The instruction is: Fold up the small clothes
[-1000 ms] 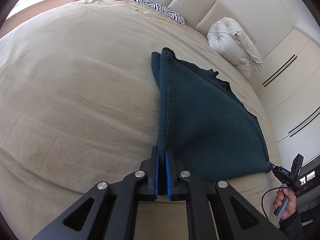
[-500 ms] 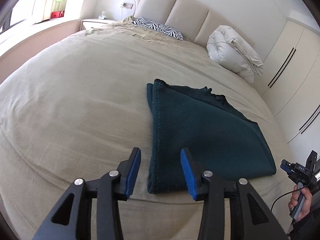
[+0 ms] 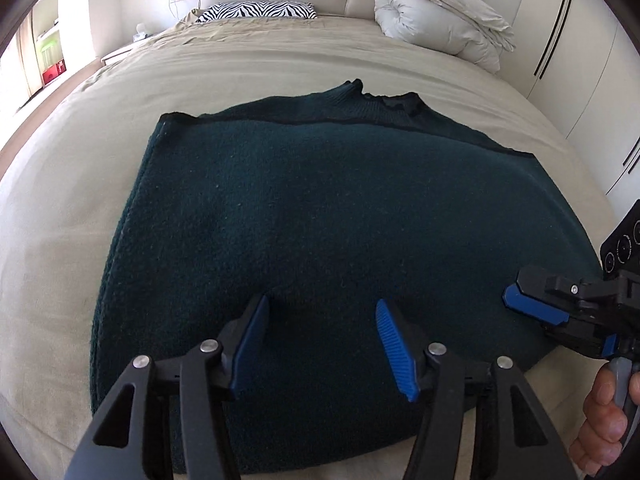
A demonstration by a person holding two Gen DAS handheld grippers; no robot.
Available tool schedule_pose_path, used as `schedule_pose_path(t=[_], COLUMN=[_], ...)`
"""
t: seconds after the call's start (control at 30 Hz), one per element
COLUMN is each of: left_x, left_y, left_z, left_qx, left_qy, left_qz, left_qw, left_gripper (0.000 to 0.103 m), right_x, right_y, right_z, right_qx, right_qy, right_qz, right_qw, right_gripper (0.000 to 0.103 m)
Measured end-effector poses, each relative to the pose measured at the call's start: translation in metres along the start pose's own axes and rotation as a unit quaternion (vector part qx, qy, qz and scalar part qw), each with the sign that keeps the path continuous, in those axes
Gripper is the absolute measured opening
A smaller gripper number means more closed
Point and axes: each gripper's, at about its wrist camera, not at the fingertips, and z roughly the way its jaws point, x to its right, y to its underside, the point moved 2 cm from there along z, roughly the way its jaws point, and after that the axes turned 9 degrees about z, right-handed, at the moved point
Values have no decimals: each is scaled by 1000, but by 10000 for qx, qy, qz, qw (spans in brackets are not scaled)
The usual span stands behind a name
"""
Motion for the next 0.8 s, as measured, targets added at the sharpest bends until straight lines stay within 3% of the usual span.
schedule_pose_path(t=[0.2,0.33,0.47,0.63,0.73,0.8], left_x=[4,6,6,7,6,3], left_y=[6,7,8,7,2,-9], left_z=[0,-1,-1,-3,-10,-22], left_qx=[13,31,44,58,17,201], left_qy=[-174,-235,-238,-248,-218,-191], left_qz=[191,243,246,250,179,100], left_qw=[9997,9994,9994,9994,9996,9996], left_gripper=[60,61,61,61,60,60], right_x=[52,82,86,46,9,-15], right_y=[-39,-55,-52,-52,-54,-54], right_z=[-83,-147,-190,-175,-133,-97], right_qx=[1097,1953,2635,2496,2052,1741], right_qy=[59,239,597,576,430,383], right_qz=[454,867,1090,584,211,8], right_qw=[9929,9766,9566,9649,9775,9840], right_gripper=[25,25,30,30,30,30])
